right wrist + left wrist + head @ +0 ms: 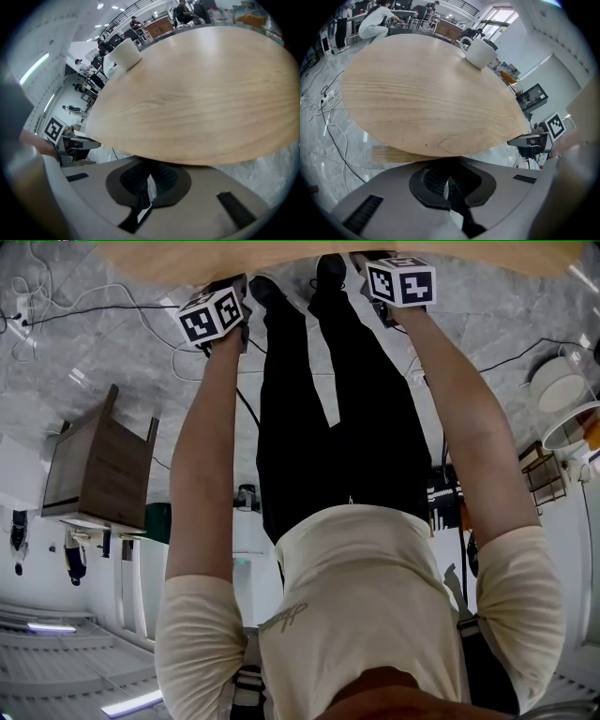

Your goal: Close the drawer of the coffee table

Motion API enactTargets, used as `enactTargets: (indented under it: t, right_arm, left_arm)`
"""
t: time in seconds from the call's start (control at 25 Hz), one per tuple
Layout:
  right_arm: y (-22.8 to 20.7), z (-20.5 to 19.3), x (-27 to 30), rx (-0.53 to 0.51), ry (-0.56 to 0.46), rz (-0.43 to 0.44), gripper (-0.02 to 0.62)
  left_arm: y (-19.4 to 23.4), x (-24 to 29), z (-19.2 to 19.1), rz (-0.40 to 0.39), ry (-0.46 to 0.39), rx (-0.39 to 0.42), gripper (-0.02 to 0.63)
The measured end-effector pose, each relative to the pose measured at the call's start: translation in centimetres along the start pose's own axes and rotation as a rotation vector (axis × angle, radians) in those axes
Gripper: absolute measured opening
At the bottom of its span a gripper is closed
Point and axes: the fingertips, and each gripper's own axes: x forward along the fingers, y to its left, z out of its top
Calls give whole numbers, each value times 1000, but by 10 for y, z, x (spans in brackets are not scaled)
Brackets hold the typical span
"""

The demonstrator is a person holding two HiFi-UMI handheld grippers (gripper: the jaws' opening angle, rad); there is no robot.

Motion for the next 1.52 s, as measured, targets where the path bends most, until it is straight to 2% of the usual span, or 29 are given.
enactTargets:
  t: [0.12, 0.28, 0.44, 0.6, 0.76, 1.04, 1.28, 1.52]
  right_arm:
    - [0, -1, -1, -5, -2, 0, -5]
    - [1, -2, -6, -9, -15, -17, -5]
    - [2, -13, -18, 10, -27, -40, -5]
    - [14, -32, -30, 24, -23, -52, -5]
    - [28, -52, -43, 35, -13, -60, -5]
    - [80, -76, -97, 3, 9, -59, -5]
    - [120, -69, -162, -40, -9, -79, -5]
    - [175, -55, -219, -27, -59, -81, -5]
  left_arm:
    - [-10, 1, -1, -49, 0, 26, 5]
    - [-27, 1, -7, -108, 37, 112, 5]
    - [-37, -3, -30, -119, 100, 182, 5]
    - [-46, -20, -49, -162, 103, 209, 5]
    - [-45, -45, -65, -159, 124, 277, 5]
    - [-47, -122, -61, -139, 99, 331, 5]
    - [-67, -201, -40, -138, 15, 300, 5]
    - [-78, -273, -47, -139, -12, 336, 5]
